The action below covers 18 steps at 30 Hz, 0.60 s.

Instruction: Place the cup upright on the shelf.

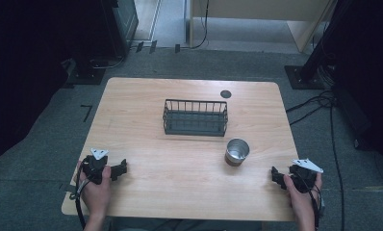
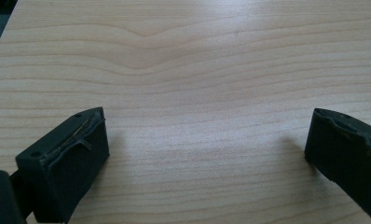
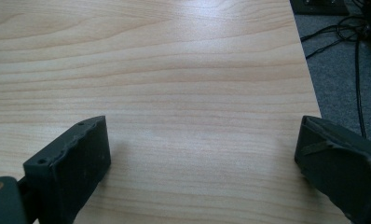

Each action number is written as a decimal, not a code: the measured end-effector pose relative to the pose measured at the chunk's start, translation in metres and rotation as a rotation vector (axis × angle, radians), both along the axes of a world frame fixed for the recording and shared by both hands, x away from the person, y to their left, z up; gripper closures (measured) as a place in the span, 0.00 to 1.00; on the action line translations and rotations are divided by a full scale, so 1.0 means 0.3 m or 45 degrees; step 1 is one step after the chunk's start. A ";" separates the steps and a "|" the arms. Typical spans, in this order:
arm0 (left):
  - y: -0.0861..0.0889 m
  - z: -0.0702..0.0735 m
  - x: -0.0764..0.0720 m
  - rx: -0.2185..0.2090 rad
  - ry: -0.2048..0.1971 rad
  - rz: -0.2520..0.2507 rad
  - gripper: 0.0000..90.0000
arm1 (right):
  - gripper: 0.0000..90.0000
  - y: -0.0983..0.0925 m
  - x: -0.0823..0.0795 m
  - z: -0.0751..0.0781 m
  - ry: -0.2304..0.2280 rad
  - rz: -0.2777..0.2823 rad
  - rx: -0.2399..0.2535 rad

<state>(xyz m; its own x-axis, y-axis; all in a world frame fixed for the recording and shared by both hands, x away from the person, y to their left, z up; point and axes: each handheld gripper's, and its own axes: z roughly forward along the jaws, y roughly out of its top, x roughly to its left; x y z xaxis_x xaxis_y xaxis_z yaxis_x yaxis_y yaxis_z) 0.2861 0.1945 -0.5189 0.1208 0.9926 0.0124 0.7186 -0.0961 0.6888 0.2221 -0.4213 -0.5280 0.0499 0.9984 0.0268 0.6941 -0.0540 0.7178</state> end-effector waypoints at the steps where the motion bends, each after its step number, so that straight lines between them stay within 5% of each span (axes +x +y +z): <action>1: 0.000 0.000 0.000 0.000 0.000 0.000 0.00 | 0.02 0.000 0.000 0.000 0.000 0.000 0.000; 7: 0.000 0.000 0.000 0.001 0.001 -0.001 0.00 | 0.05 0.018 0.003 0.006 0.006 -0.033 0.000; 18: 0.000 0.000 0.000 0.000 0.000 0.000 0.00 | 0.05 0.071 0.002 0.051 -0.045 0.037 0.039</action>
